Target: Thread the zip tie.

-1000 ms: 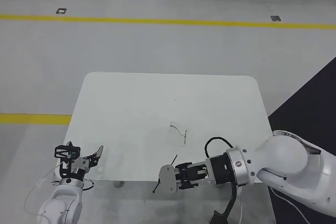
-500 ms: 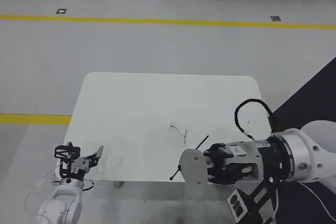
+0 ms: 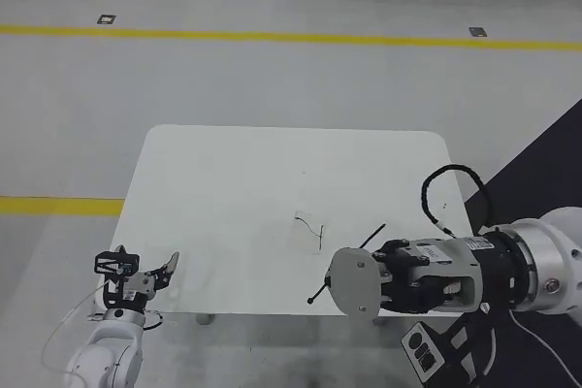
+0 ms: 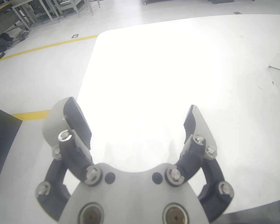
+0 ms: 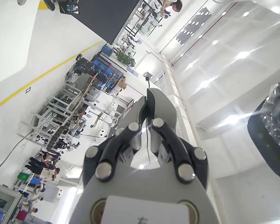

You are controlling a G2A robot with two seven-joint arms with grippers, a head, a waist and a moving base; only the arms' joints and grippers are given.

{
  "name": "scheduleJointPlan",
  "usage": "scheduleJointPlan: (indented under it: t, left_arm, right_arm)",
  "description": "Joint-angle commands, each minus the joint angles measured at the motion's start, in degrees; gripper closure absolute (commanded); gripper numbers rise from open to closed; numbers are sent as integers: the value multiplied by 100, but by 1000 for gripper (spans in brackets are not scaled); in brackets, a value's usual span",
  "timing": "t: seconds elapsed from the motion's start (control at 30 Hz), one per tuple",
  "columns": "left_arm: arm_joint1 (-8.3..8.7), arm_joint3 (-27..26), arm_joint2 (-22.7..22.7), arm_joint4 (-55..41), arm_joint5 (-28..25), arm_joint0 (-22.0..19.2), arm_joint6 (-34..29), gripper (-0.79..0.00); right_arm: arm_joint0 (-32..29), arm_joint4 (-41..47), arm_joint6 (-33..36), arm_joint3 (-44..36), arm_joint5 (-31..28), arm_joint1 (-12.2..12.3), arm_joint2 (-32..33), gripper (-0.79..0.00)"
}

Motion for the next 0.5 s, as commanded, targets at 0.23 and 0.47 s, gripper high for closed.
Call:
scheduleJointPlan:
  t: [0.23,0.47]
  left_arm:
    - [0,0,0,0,0,0,0,-785]
    - [0,0,0,0,0,0,0,-785]
  right_arm:
    - [397,420,147,343,699,-209,-324,0]
    - [973,480,570,507,920,-473,-931,0]
